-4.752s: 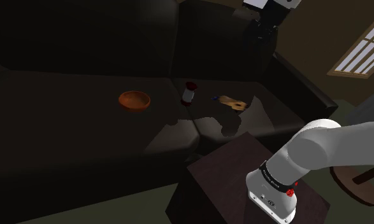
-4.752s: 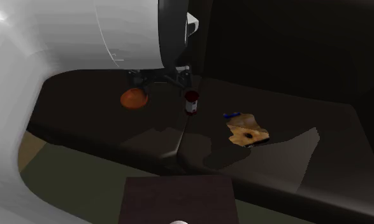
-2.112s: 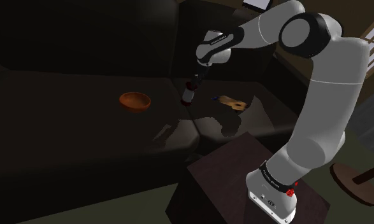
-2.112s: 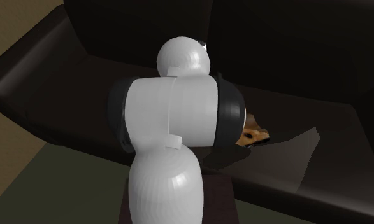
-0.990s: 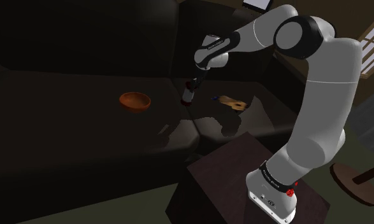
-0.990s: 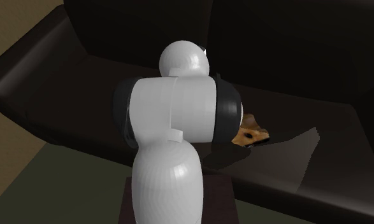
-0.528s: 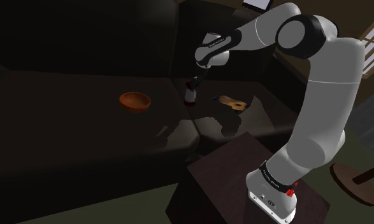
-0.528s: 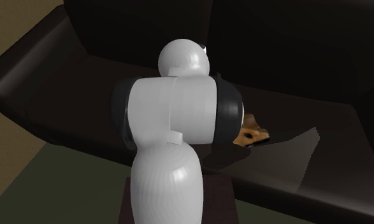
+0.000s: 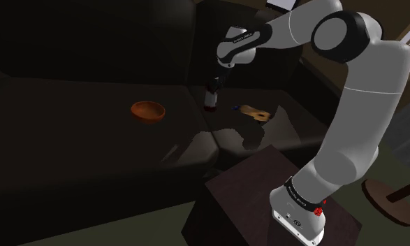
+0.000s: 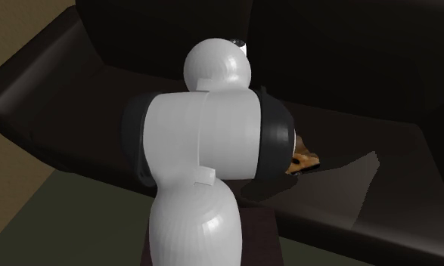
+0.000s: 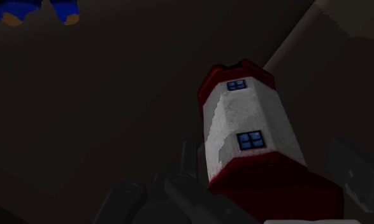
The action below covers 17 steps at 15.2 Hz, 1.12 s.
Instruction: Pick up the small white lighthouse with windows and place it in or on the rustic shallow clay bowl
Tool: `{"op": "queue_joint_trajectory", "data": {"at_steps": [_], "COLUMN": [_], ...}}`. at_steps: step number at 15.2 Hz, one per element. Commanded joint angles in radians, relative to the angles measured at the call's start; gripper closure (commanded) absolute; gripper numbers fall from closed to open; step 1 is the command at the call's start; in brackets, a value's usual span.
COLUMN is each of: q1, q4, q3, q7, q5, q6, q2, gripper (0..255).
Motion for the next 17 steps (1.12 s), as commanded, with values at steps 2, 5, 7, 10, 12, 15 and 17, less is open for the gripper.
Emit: {"op": "queue_joint_trajectory", "data": {"at_steps": [2, 5, 7, 10, 12, 15, 17], "q1": [0.001, 0.002, 0.003, 0.003, 0.004, 0.004, 0.004], "q4": [0.015, 0.028, 0.037, 0.052, 0.064, 0.083, 0.096], "q3": [-0.001, -0.002, -0.003, -0.004, -0.005, -0.005, -0.006], "q7": [0.003, 0.004, 0.005, 0.007, 0.008, 0.009, 0.01], "q5": [-0.003, -0.005, -0.007, -0.009, -0.011, -0.013, -0.014], "q6": [-0.033, -0.066, -0.089, -0.123, -0.146, -0.181, -0.204], "q2": [-0.018, -0.039, -0.052, -0.071, -0.082, -0.098, -0.108], "gripper": [255, 255, 255, 255, 255, 255, 255]}}
